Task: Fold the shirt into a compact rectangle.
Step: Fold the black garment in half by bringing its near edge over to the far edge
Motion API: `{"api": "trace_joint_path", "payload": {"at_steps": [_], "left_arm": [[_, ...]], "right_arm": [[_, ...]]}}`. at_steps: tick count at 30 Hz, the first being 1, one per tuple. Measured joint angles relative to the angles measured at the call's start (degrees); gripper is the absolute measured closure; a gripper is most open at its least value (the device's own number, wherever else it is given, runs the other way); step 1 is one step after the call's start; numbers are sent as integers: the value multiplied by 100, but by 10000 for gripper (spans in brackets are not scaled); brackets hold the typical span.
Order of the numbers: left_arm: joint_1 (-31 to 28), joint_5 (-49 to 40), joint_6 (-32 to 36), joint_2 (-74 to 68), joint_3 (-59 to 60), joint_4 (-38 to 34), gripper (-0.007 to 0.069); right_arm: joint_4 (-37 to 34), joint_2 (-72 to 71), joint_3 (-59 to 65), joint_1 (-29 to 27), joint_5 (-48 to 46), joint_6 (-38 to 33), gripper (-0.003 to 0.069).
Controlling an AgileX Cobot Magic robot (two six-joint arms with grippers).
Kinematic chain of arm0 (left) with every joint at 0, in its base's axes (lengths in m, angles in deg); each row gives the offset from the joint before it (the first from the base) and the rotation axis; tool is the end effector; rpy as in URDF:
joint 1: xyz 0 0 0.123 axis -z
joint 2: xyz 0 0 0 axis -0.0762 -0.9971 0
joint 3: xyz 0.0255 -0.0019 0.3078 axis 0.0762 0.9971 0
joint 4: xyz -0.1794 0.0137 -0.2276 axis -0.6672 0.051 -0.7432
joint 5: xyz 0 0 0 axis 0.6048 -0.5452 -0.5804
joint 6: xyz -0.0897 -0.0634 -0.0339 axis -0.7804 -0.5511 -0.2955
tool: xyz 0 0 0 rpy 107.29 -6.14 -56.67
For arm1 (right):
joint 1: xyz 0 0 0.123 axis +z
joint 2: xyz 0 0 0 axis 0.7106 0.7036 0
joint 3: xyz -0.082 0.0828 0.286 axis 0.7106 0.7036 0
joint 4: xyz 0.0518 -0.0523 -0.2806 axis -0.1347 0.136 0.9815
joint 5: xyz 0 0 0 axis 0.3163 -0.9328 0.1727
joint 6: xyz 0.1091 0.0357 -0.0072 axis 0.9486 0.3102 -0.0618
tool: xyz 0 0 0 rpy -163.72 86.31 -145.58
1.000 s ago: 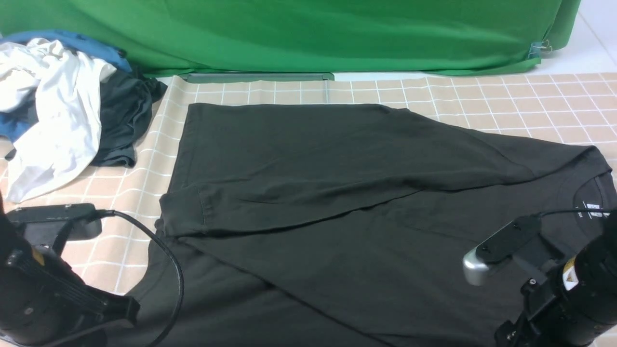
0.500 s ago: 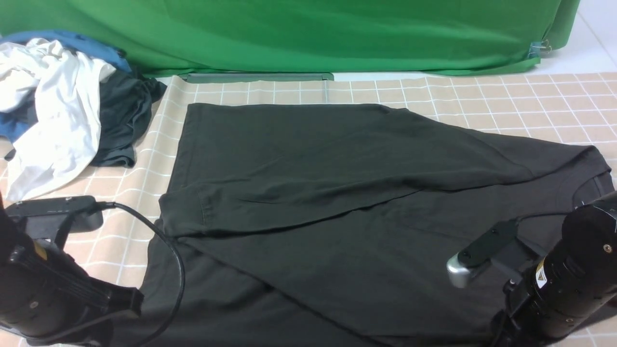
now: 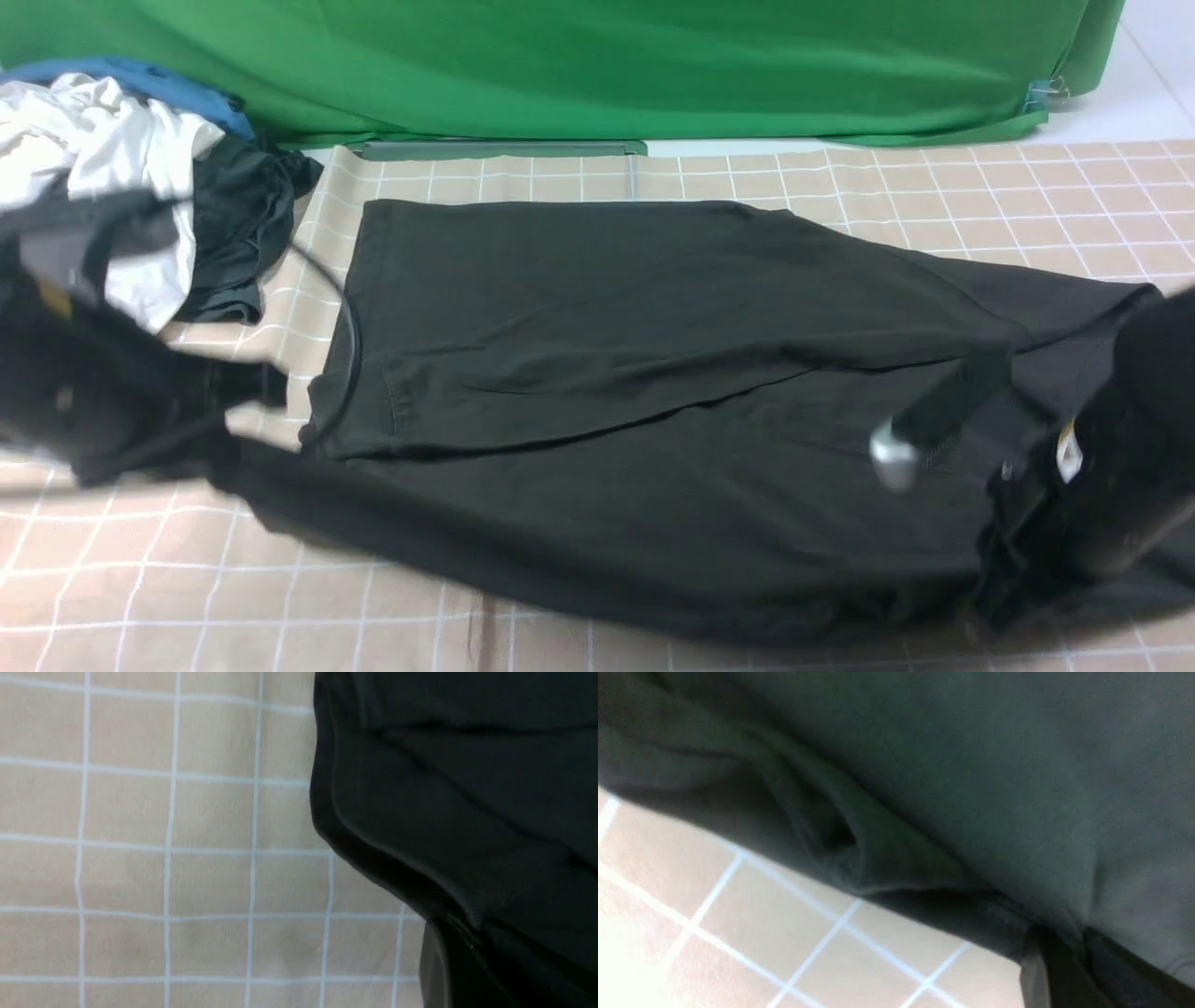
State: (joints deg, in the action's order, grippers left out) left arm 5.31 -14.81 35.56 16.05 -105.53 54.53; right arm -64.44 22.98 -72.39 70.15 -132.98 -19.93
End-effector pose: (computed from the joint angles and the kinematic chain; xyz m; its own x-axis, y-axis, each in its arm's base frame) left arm 0.2618 -0.0545 0.2843 -0.9449 -0.0744 -0.3188 -0.0244 0.9872 -0.1579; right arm 0.2571 0.1192 0.1915 -0.7993 -0.5807 -0.1545 -0.5837 0.8114 -0.0300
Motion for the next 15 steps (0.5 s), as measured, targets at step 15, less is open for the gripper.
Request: {"api": "trace_joint_path", "payload": {"at_steps": [15], "left_arm": [[-61, 101, -132, -3129, -3529, 74, 606]], "right_arm": [[39, 1853, -3189, -1381, -276, -622, 598]]}}
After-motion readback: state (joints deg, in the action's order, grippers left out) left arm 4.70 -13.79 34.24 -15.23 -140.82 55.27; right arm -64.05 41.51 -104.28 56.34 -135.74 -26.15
